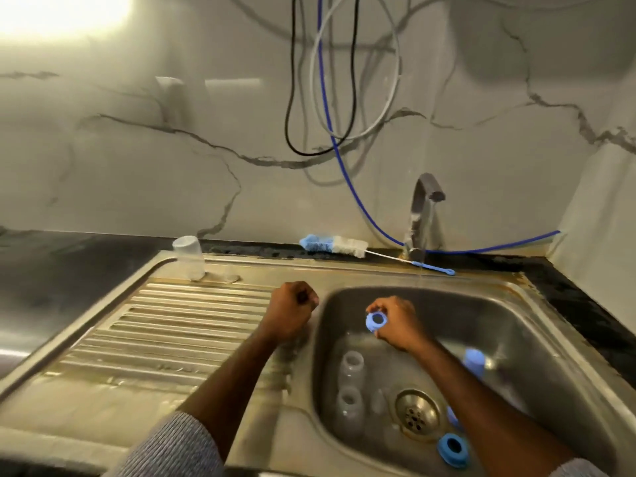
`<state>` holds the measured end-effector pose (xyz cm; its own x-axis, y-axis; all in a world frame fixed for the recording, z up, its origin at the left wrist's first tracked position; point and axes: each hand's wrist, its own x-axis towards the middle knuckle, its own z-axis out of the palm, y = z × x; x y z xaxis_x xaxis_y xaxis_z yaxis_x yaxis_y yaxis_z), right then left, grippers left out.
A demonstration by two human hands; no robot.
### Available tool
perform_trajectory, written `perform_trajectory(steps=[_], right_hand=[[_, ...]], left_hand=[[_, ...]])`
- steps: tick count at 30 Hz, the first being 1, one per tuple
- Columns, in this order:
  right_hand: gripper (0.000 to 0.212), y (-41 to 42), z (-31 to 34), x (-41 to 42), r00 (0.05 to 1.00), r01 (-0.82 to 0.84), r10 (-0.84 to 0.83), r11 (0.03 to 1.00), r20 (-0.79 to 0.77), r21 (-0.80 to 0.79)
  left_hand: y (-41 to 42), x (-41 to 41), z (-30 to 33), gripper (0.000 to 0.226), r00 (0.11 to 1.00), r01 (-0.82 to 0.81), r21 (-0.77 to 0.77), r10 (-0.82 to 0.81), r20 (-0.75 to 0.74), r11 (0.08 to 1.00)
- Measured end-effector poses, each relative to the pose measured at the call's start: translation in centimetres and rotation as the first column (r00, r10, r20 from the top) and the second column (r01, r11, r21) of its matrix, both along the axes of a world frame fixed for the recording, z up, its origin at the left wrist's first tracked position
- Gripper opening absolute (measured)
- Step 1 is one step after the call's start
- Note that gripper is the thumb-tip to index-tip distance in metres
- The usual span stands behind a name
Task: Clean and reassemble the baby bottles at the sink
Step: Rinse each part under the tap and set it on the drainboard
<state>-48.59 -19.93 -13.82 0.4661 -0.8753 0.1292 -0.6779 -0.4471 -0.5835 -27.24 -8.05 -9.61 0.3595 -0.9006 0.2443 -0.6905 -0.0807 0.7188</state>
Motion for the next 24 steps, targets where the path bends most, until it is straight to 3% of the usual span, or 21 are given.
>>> perform_trajectory(steps=[7, 15, 24], right_hand=[[0.053, 2.4, 4.2, 9.6, 0.975, -0.061, 0.080, 0.994, 0.207, -0.096], [0.060, 3.5, 6.0, 21.9, 0.981, -0.095, 0.092, 0.995, 0.170, 0.009], [0.062, 3.1, 4.9, 24.7, 0.995, -0.002, -0.007, 0.996, 0.097, 0.084]], left_hand=[[4.5, 9.5, 1.3, 0.004, 0.986, -0.165, 0.030, 0.163, 0.040, 0.986], [5.8, 14.2, 1.9, 0.013, 0.973, -0.224, 0.108, 0.217, 0.071, 0.968], [5.9, 14.7, 2.1, 0.012, 0.984, -0.169, 0.111, 0.161, 0.076, 0.979]])
